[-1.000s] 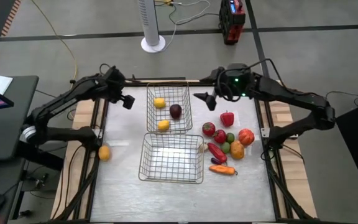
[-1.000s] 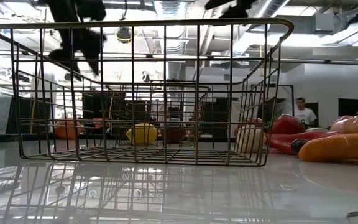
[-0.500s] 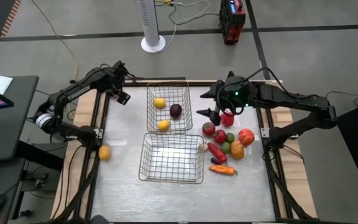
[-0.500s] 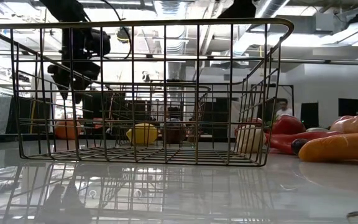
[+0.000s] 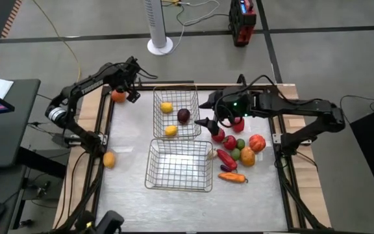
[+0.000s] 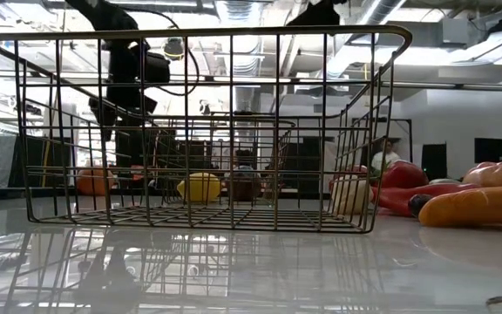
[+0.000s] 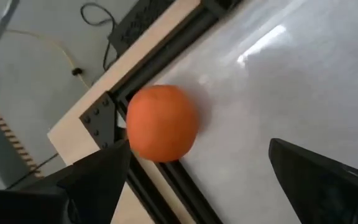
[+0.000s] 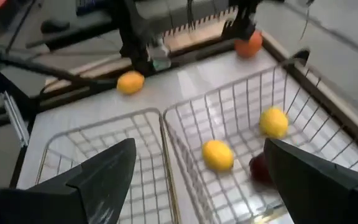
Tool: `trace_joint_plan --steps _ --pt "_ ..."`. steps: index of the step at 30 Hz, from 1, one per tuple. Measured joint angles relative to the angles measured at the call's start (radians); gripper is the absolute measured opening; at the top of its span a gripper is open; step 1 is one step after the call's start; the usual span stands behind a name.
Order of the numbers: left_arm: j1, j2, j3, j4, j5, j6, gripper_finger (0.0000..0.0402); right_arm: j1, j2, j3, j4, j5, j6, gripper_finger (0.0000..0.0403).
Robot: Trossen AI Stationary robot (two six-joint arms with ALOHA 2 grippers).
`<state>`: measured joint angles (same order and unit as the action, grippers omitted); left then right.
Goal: Sort produce into baskets
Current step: Put the orange into the top wire basket
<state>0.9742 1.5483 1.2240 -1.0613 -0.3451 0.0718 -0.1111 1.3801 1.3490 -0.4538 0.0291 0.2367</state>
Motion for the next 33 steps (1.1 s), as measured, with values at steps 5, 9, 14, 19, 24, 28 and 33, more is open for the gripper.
trace_joint_plan --steps 5,9,14,19,24,28,33 --pt "0.018 0.097 0.047 -0.068 -0.014 0.002 0.0371 0.006 0.016 0.000 0.023 0.000 0.002 0.0379" --pt "0.015 0.153 0.062 -0.077 -0.052 -0.001 0.0371 0.007 0.015 0.000 0.031 0.000 0.002 0.0379" --pt "0.015 0.206 0.072 -0.087 -0.112 0.004 0.0371 0.007 0.005 0.000 0.028 0.000 0.002 0.0379" --pt "0.015 0.244 0.071 -0.112 -0.183 0.033 0.0371 0.007 0.000 0.000 0.013 -0.002 -0.005 0.0379" --pt "0.017 0.292 0.071 -0.114 -0.151 0.029 0.0371 0.007 0.000 0.000 0.005 -0.023 -0.028 0.0379" --pt "0.021 0.333 0.072 -0.119 -0.161 0.022 0.0371 0.007 0.000 0.000 -0.018 -0.053 -0.035 0.0379" --pt "0.021 0.352 0.069 -0.114 -0.190 0.017 0.0371 0.007 0.000 0.000 -0.050 -0.055 -0.035 0.0379"
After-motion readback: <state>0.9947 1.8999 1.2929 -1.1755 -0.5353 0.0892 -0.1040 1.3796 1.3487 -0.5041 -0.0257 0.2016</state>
